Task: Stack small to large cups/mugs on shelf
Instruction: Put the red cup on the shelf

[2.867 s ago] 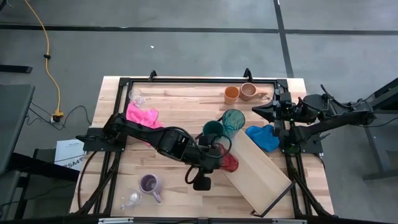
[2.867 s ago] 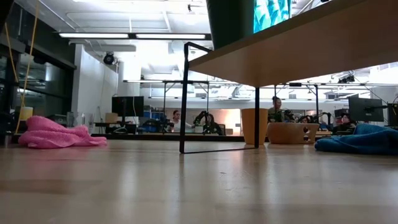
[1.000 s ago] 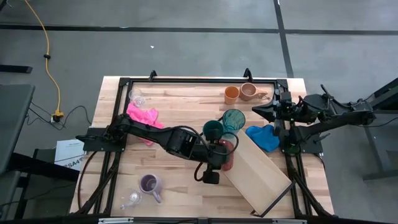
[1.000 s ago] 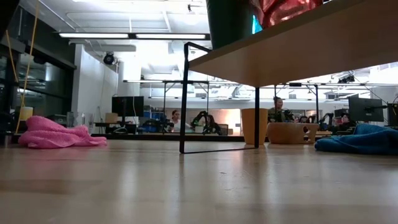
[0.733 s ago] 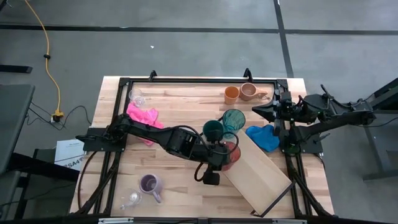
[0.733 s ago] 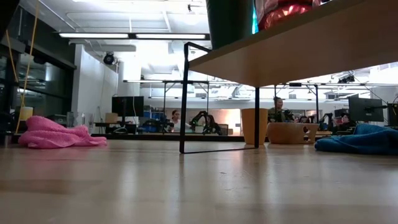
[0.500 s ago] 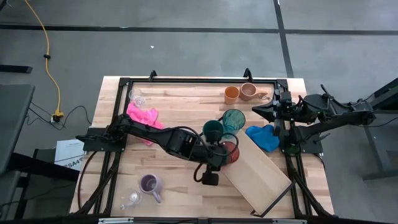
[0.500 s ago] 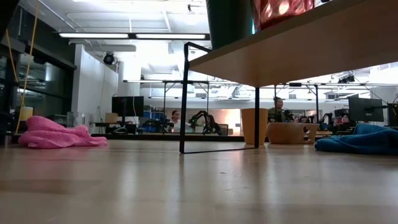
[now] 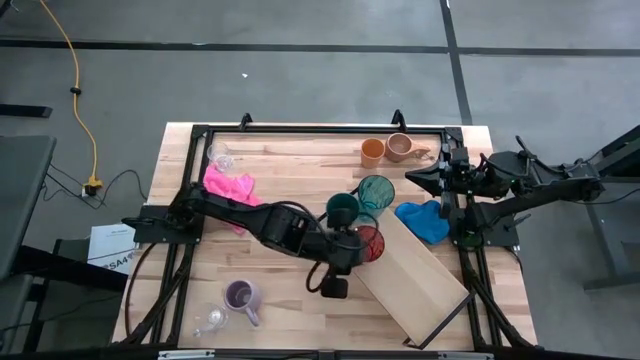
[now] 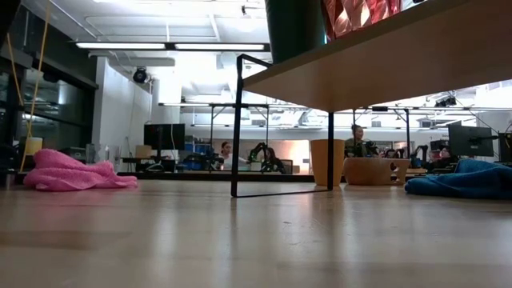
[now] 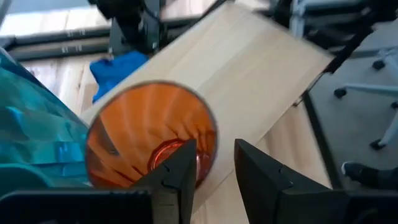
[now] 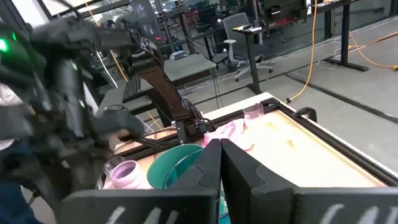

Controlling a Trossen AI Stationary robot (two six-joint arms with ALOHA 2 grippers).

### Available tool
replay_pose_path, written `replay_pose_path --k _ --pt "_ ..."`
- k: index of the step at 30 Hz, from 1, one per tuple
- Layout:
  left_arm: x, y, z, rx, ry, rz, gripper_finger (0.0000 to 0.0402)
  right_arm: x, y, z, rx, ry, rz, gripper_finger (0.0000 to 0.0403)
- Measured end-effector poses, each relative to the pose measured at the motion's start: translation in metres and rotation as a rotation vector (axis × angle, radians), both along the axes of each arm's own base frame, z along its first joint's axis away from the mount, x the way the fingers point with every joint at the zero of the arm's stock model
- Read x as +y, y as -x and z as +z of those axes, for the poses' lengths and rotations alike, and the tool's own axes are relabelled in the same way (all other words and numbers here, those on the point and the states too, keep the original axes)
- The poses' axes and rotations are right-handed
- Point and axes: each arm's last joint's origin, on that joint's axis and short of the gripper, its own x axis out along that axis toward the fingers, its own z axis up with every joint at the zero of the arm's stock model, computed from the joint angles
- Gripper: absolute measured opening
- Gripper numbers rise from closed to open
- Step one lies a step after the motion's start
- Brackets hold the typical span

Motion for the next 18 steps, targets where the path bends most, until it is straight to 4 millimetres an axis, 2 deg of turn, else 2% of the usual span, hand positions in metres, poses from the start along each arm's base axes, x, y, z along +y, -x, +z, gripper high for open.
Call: replay_pose_path --k 4,8,11,15,18 --pt "-0.003 0.020 0.029 -0.084 0.025 -0.018 0.0097 0.000 0.000 0.000 0.002 0.012 0.001 0.0000" --pt "0.000 0.051 0.065 -0.164 0.057 -0.022 0.0096 0.000 0.000 0.000 0.001 0.004 0.014 0.0000" --pt "0.004 0.072 0.084 -0.205 0.059 -0.015 0.0080 0.002 0.000 0.000 0.001 -0.015 0.077 0.0000" --pt "0.008 0.095 0.092 -0.227 0.003 0.027 0.0017 0.006 0.000 -0.001 0.007 -0.101 0.186 0.0000" --pt "0.014 0.109 0.087 -0.263 0.025 0.056 0.0011 0.009 -0.001 -0.005 0.050 -0.137 0.264 0.0000"
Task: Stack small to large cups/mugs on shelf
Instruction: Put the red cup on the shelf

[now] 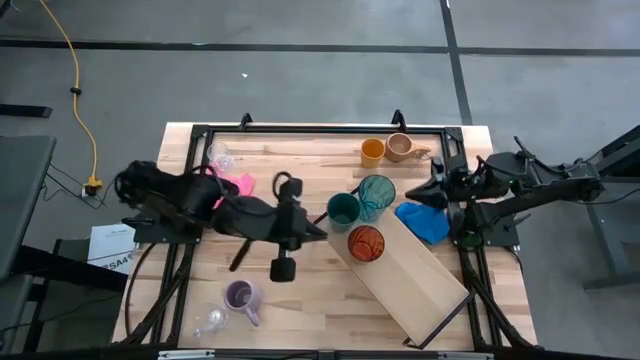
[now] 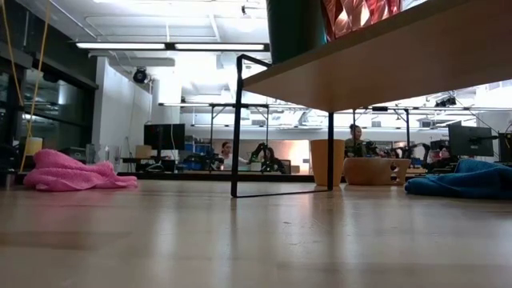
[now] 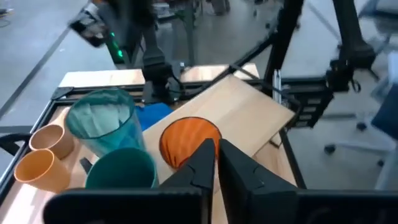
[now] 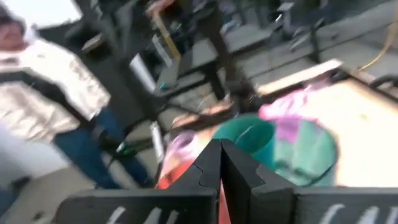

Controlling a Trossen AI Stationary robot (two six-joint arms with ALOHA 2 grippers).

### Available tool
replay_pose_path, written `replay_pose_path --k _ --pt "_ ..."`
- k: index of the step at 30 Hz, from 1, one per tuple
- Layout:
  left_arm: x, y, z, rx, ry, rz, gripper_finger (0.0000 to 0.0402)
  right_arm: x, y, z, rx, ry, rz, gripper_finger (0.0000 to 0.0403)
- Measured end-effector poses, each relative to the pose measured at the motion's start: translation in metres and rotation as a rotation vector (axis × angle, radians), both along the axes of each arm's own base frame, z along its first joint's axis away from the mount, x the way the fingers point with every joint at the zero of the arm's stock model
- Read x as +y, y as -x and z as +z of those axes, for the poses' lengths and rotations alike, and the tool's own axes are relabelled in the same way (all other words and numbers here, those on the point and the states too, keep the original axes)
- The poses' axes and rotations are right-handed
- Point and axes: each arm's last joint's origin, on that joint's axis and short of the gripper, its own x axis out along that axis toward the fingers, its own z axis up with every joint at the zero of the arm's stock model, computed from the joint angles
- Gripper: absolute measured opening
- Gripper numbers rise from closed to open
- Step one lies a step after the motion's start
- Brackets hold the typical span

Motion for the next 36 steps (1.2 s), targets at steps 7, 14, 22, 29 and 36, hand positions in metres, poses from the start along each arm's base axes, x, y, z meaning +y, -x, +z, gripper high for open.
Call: replay_pose_path --k 7,14,22,29,36 --pt "0.014 0.048 -0.031 -0.255 0.157 -0.004 0.0003 0.015 -0.013 -0.018 0.176 0.016 0.088 0.0000" --pt "0.030 0.102 -0.060 -0.433 0.279 -0.024 0.0001 0.031 -0.024 -0.030 0.271 0.015 0.152 0.0000" --pt "0.042 0.140 -0.062 -0.492 0.265 -0.035 0.0000 0.047 -0.038 -0.053 0.464 0.028 0.183 0.0000" --pt "0.046 0.151 -0.057 -0.514 0.255 -0.040 0.0000 0.065 -0.060 -0.076 0.602 0.011 0.176 0.0000" --pt "0.045 0.149 -0.057 -0.518 0.298 -0.030 0.0000 0.070 -0.072 -0.082 0.592 0.023 0.144 0.0000"
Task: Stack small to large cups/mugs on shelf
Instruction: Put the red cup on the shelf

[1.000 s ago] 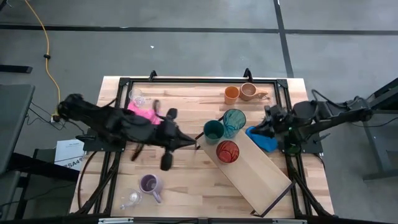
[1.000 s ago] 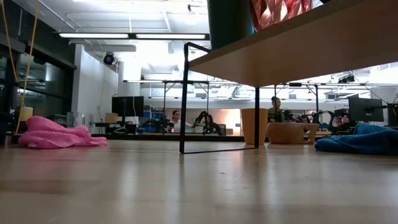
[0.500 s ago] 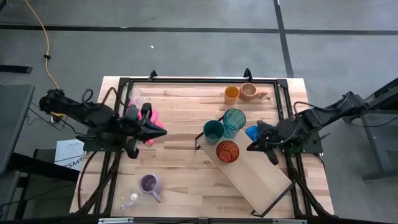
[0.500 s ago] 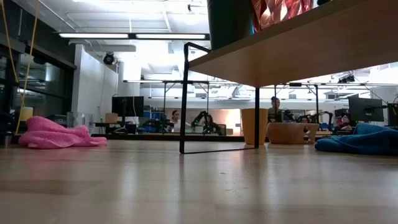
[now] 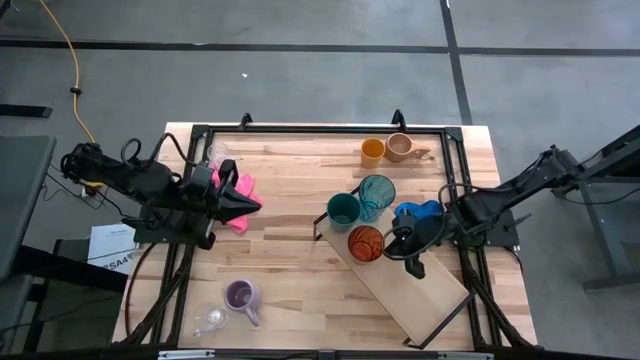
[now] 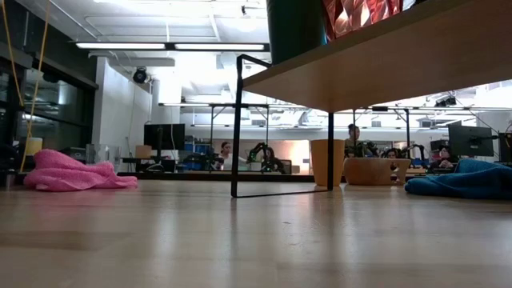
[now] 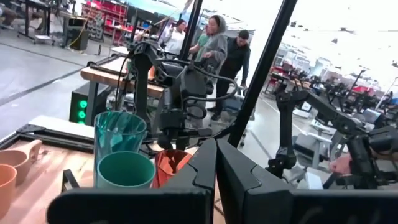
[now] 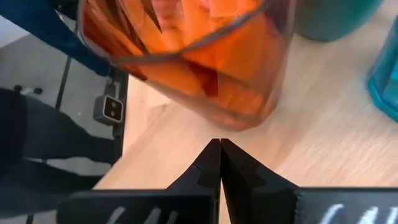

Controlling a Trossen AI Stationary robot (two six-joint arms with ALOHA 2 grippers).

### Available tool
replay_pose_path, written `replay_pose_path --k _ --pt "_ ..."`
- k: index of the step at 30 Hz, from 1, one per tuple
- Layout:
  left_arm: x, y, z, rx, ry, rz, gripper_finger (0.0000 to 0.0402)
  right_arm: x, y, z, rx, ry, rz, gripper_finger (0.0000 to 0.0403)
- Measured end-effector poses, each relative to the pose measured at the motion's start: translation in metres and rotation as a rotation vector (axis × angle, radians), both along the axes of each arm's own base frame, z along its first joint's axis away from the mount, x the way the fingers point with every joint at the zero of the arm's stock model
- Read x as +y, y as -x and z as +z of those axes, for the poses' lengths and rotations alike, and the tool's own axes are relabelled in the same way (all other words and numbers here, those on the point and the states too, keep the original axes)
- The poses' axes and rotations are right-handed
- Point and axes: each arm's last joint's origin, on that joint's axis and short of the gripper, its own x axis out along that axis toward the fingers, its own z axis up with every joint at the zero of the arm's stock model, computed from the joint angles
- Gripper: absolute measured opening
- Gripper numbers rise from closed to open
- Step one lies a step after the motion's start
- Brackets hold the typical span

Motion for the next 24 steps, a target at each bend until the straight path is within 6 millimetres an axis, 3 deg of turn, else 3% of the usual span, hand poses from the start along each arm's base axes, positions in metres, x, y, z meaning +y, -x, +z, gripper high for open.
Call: replay_pose_path --k 13,19,24 --pt "-0.001 -0.010 -0.005 0.027 0.081 0.058 0.0000 -0.001 0.000 0.004 -0.023 -0.040 -0.074 0.0000" --pt "-0.002 -0.013 -0.007 0.033 0.108 0.058 0.0000 0.002 0.001 0.004 0.007 -0.113 0.020 0.0000" --pt "-0.003 -0.013 -0.007 0.039 0.107 0.049 0.0000 0.005 -0.004 0.012 -0.086 -0.158 0.028 0.0000"
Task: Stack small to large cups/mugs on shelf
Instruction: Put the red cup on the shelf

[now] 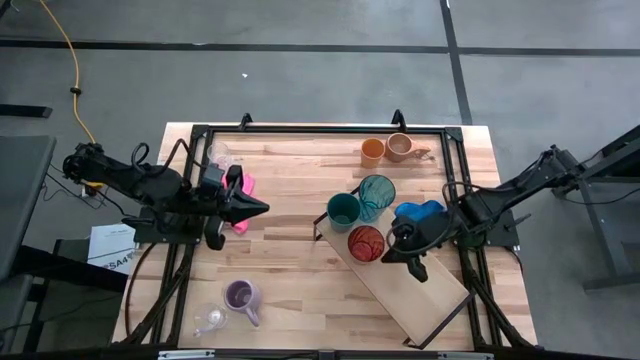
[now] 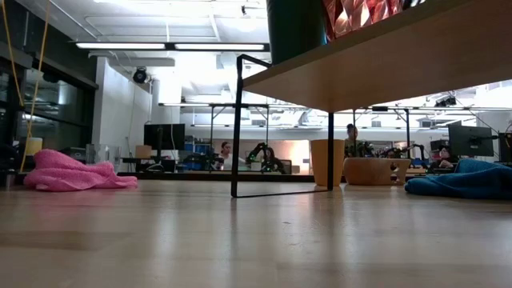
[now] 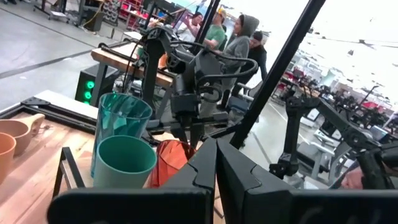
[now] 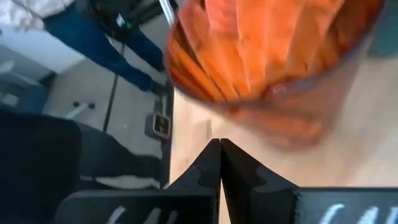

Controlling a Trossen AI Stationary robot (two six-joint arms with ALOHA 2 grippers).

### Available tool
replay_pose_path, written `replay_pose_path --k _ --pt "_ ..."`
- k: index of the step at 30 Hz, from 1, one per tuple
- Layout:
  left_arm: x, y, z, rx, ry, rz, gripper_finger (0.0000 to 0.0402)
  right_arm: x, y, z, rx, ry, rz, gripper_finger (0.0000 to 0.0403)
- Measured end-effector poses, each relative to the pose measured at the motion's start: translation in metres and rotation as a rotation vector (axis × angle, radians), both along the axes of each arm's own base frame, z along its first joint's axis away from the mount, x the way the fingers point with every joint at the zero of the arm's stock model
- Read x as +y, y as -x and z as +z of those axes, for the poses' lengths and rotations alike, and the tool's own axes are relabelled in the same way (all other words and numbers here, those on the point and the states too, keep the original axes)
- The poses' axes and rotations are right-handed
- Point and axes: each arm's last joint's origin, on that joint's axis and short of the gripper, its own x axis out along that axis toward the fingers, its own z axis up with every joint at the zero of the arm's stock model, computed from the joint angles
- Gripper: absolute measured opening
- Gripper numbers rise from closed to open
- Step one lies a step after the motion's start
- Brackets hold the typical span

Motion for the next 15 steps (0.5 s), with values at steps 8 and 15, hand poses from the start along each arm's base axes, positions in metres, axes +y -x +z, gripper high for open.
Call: replay_pose_path --k 8,15 --pt "0.0000 0.0001 -0.0005 0.005 -0.002 -0.003 0.0000 -0.0010 -0.0012 0.0012 -0.014 -0.005 -0.057 0.0000" --pt "0.0000 0.0002 -0.0021 0.022 -0.007 -0.003 0.0000 -0.0023 -0.0017 0.0012 -0.026 0.017 -0.097 0.0000"
